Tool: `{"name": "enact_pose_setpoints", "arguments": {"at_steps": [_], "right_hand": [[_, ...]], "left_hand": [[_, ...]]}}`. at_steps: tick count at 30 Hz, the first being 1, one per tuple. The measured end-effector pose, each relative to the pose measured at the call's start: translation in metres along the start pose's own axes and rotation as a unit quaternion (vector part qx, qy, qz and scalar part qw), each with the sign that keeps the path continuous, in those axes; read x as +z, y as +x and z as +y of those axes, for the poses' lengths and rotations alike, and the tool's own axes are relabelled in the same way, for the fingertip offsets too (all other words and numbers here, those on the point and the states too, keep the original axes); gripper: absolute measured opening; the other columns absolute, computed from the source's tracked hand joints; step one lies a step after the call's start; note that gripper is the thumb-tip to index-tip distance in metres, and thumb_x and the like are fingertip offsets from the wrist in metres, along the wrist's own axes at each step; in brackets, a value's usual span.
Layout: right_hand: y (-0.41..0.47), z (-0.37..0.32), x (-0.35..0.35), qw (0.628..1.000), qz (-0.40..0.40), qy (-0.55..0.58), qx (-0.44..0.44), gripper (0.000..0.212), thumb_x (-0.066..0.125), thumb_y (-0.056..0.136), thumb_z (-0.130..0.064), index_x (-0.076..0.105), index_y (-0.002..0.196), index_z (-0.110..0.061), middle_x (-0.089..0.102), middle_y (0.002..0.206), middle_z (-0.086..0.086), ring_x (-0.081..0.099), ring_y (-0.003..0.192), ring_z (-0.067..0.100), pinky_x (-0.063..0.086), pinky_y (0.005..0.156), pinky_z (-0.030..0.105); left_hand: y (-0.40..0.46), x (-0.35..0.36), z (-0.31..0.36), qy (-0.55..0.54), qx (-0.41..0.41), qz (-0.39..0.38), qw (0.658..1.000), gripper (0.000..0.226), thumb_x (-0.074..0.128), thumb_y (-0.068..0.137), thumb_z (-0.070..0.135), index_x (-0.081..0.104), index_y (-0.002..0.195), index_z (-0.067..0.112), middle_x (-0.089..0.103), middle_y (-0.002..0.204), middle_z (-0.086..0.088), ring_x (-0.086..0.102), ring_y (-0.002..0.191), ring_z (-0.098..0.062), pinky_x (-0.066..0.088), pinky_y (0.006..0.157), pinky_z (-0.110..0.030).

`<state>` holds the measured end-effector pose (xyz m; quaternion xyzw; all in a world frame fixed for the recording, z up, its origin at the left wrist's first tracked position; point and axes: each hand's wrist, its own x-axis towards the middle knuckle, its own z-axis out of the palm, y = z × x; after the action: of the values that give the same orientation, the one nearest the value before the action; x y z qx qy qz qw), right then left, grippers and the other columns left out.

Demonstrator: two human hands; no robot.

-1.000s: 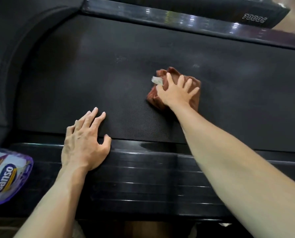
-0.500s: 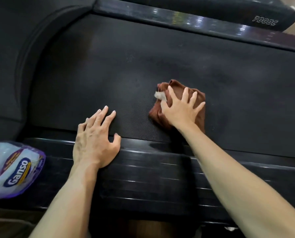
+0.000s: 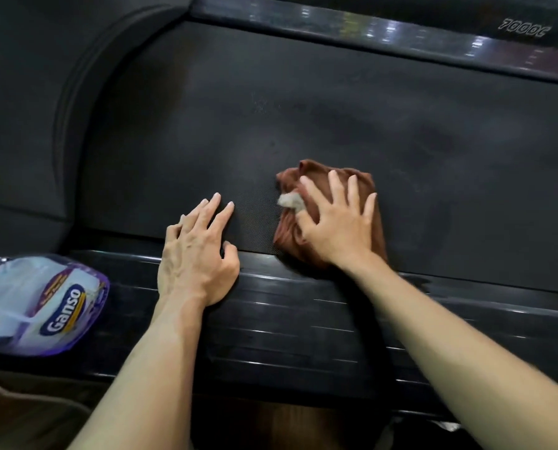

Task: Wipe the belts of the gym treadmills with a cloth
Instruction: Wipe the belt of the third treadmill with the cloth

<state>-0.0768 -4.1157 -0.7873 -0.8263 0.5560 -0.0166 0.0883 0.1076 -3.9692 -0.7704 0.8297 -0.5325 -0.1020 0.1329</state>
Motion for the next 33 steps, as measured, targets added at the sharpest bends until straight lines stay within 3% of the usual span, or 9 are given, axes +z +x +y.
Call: {"name": "enact_pose_setpoints", "arguments": {"at_steps": [3,6,11,15,21,25,29,33], "right_hand": [[0.049,0.01,-0.011,0.996,-0.014,0.015,0.089,0.064,0.034,0.1,-0.064,0.019,0.161,-0.051,0.004,0.175,0.005,-0.007,0.159,0.038,-0.008,0.121,0.069],[0.088,-0.015,-0.012,0.993,-0.023,0.017,0.111,0.067,0.03,0.101,-0.066,0.015,0.163,-0.046,0.0,0.175,0.009,-0.011,0.158,0.043,-0.01,0.119,0.072],[0.067,-0.062,-0.001,0.999,-0.022,-0.011,-0.029,0.068,0.032,0.1,-0.065,0.015,0.163,-0.047,0.001,0.175,0.008,-0.009,0.158,0.041,-0.009,0.121,0.07],[0.003,-0.04,0.004,0.994,-0.024,-0.015,-0.103,0.07,0.032,0.097,-0.069,0.015,0.162,-0.049,0.003,0.175,0.004,-0.008,0.159,0.036,-0.007,0.124,0.066],[0.0,0.054,-0.017,0.997,-0.052,-0.001,0.057,0.063,0.029,0.102,-0.066,0.013,0.161,-0.052,0.001,0.175,0.001,-0.008,0.16,0.031,-0.01,0.124,0.063],[0.071,0.05,-0.028,0.992,-0.06,0.009,0.113,0.064,0.027,0.103,-0.065,0.012,0.163,-0.048,0.0,0.175,0.003,-0.01,0.159,0.036,-0.009,0.122,0.068],[0.131,-0.013,-0.021,0.996,-0.058,0.012,0.064,0.067,0.03,0.102,-0.063,0.014,0.164,-0.044,0.002,0.175,0.007,-0.009,0.159,0.04,-0.011,0.12,0.07],[0.132,-0.076,-0.009,0.996,-0.055,-0.009,-0.069,0.064,0.029,0.102,-0.063,0.018,0.163,-0.045,0.006,0.175,0.006,-0.006,0.159,0.038,-0.008,0.122,0.068]], "left_hand": [[0.0,0.001,-0.001,0.005,-0.002,-0.004,1.0,0.07,0.049,0.092,0.029,0.032,0.159,0.033,0.019,0.17,0.01,0.014,0.156,-0.008,0.019,0.123,-0.037],[-0.001,0.0,0.0,0.011,-0.007,-0.007,1.0,0.071,0.052,0.092,0.027,0.031,0.16,0.033,0.018,0.17,0.01,0.013,0.156,-0.008,0.018,0.124,-0.037],[0.0,-0.001,0.0,0.011,-0.008,-0.013,1.0,0.072,0.053,0.091,0.027,0.031,0.16,0.034,0.018,0.17,0.011,0.012,0.156,-0.008,0.018,0.123,-0.037],[0.0,-0.001,0.001,0.007,-0.009,-0.012,1.0,0.072,0.053,0.091,0.026,0.031,0.159,0.034,0.018,0.17,0.011,0.012,0.156,-0.008,0.019,0.123,-0.037],[-0.001,0.001,0.0,0.028,-0.009,-0.013,0.999,0.07,0.048,0.093,0.025,0.028,0.16,0.035,0.015,0.17,0.013,0.01,0.156,-0.007,0.018,0.123,-0.037],[0.0,0.004,-0.001,0.028,-0.004,-0.006,1.0,0.07,0.048,0.092,0.026,0.03,0.159,0.034,0.017,0.17,0.012,0.012,0.156,-0.007,0.019,0.122,-0.037],[0.0,0.004,-0.001,0.02,-0.003,-0.01,1.0,0.072,0.043,0.087,0.03,0.031,0.158,0.035,0.019,0.169,0.012,0.015,0.155,-0.008,0.021,0.121,-0.038],[0.001,0.001,-0.001,0.014,-0.004,-0.009,1.0,0.073,0.041,0.085,0.033,0.032,0.158,0.036,0.02,0.169,0.012,0.015,0.155,-0.007,0.022,0.121,-0.037]]}}
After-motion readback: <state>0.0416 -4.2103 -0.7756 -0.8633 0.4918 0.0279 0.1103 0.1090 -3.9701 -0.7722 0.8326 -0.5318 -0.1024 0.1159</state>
